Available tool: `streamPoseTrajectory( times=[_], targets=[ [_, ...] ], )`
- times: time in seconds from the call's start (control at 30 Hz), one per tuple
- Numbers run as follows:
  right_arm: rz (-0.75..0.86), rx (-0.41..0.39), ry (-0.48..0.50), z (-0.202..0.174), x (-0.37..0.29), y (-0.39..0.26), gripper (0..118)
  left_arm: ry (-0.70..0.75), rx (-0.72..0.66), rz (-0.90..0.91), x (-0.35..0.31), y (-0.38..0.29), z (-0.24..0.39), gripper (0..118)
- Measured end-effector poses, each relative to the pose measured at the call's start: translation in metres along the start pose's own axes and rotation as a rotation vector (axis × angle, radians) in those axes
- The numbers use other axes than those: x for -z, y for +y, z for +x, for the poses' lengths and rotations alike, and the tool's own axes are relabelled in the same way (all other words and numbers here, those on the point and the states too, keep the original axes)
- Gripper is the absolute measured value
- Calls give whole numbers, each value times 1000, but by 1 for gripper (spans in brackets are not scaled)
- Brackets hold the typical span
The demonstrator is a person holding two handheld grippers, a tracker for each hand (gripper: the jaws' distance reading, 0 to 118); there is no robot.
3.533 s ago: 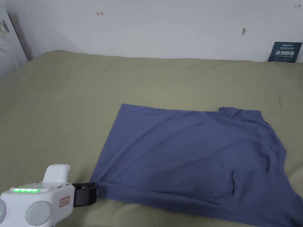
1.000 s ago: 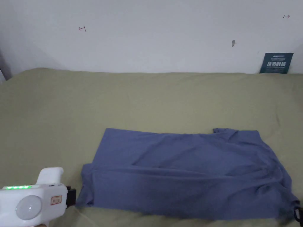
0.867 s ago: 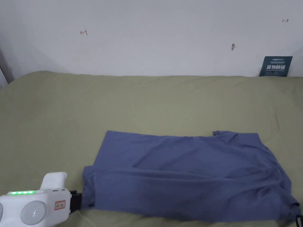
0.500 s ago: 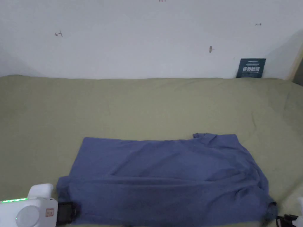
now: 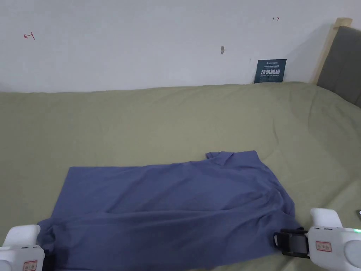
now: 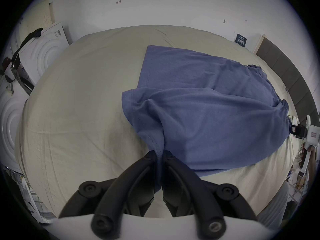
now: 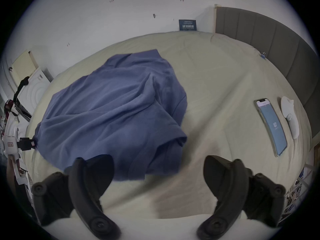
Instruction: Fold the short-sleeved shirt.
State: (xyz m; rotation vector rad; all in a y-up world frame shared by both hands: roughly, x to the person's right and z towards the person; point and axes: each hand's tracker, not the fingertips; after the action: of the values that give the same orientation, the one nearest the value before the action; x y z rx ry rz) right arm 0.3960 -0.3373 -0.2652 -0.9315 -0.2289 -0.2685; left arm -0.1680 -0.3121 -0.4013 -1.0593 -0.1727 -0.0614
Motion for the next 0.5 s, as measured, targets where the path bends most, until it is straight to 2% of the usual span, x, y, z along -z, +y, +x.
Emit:
streamPoseTrajectory(
  times=[0.07,0.1,0.13,0.17,0.23,0.33,0.5],
  targets=[
    [-25,0,23,2,12,7,36,-11,-25,-1,0,0,-3,6],
    [-42,-3,33,2,16,9,29,-16,-32,-3,2,0,-5,6],
    [-44,-49,-35,-1,15,9,17,-19,-33,-3,2,0,-5,6],
    [-26,-85,-12,-8,4,8,10,-20,-34,-3,1,0,-5,6],
    [-16,-66,12,-10,-8,7,10,-21,-30,0,0,-1,-5,6],
    [0,-104,6,-18,-27,0,10,-23,-36,8,-7,-4,-8,6],
    [27,-90,32,-20,-68,-17,10,-36,-57,34,-34,-15,-13,6]
  ],
)
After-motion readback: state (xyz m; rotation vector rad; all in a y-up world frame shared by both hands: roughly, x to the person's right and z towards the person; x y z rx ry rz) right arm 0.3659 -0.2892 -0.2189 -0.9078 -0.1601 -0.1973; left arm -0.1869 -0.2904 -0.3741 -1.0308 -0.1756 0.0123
